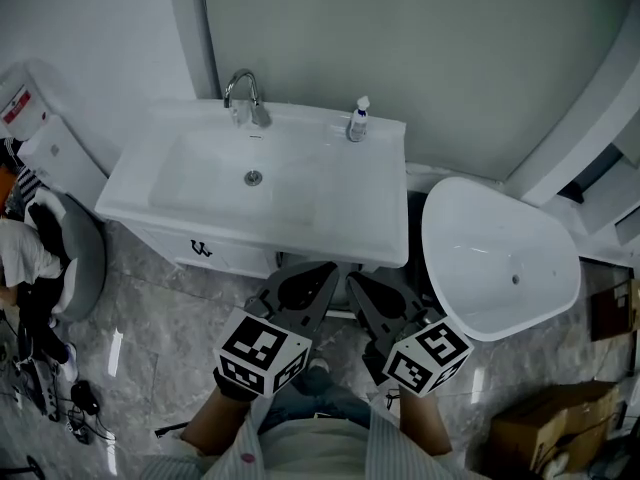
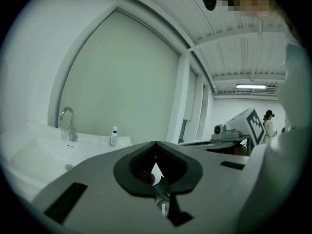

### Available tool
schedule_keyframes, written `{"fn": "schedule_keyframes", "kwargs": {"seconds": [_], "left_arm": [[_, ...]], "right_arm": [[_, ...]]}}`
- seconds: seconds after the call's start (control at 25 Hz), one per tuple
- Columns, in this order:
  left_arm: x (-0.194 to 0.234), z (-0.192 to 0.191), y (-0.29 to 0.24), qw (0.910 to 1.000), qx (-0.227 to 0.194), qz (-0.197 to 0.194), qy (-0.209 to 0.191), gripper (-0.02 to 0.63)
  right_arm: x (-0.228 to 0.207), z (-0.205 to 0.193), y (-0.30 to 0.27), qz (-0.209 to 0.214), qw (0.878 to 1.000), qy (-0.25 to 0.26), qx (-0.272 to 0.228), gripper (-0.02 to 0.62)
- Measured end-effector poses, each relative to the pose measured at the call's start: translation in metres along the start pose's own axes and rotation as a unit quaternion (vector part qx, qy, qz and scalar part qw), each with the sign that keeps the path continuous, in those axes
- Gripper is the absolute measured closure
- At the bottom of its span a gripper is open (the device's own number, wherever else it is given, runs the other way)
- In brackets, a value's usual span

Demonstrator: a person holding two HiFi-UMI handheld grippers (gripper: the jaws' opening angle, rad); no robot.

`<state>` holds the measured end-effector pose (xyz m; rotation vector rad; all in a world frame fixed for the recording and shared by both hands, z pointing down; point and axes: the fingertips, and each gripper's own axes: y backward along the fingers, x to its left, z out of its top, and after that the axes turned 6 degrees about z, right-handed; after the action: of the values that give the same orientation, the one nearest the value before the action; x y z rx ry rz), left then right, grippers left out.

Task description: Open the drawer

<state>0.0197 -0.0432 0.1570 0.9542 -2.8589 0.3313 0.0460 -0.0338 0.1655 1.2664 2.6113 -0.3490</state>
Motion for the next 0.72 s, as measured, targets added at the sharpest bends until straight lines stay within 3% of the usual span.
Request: {"fn": "schedule_keyframes", "kwargs": {"seconds": [0.72], "left_arm": [[0.0008, -0.0037, 0.0054, 0.9999, -0.013, -0.008, 0.004, 0.589]], "right_arm": [[0.0044, -0.0029, -0.0001, -0.012, 1.0, 0.005, 0.001, 0.586]]}}
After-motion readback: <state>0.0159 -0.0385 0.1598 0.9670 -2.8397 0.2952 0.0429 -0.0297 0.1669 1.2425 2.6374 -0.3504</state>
